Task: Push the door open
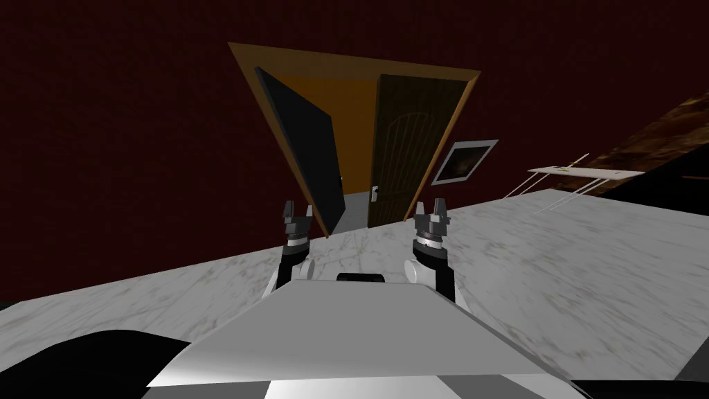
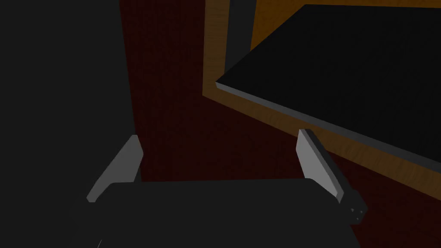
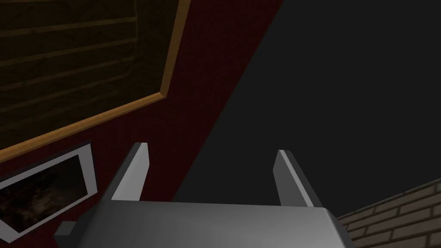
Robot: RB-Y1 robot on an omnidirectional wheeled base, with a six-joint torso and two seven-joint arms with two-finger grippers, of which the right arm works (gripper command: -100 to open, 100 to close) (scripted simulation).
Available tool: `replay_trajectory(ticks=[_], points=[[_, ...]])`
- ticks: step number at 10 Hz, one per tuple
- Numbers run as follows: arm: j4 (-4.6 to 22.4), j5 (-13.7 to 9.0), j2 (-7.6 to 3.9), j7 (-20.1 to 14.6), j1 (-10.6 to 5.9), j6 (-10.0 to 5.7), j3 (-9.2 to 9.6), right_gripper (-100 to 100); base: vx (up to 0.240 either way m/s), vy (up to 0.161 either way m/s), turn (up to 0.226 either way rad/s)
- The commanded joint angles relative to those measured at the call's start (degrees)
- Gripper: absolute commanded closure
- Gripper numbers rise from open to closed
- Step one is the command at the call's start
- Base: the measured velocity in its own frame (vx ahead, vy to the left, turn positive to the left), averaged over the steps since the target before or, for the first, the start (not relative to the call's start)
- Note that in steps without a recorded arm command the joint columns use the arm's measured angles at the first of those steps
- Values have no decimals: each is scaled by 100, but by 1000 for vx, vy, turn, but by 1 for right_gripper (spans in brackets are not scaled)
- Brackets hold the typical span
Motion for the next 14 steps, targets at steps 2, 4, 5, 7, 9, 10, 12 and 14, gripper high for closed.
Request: replay_trajectory(ticks=[2, 4, 5, 7, 9, 10, 12, 14], points=[[297, 18, -104, -23, -145, 122, 30, -100, 145, -55, 50], [571, 35, -183, -45, -279, 235, 57, -100, 125, -51, 37], [679, 42, -211, -54, -332, 279, 68, -100, 119, -53, 42], [1037, 64, -295, -82, -507, 427, 104, -100, 123, -75, 49], [1302, 80, -348, -103, -636, 536, 131, -100, 139, -52, 56], [1442, 89, -374, -114, -705, 593, 145, -100, 95, -81, 51], [1731, 107, -421, -136, -846, 712, 174, -100, 96, -74, 46], [2029, 125, -464, -160, -991, 835, 204, -100, 92, -65, 50]])
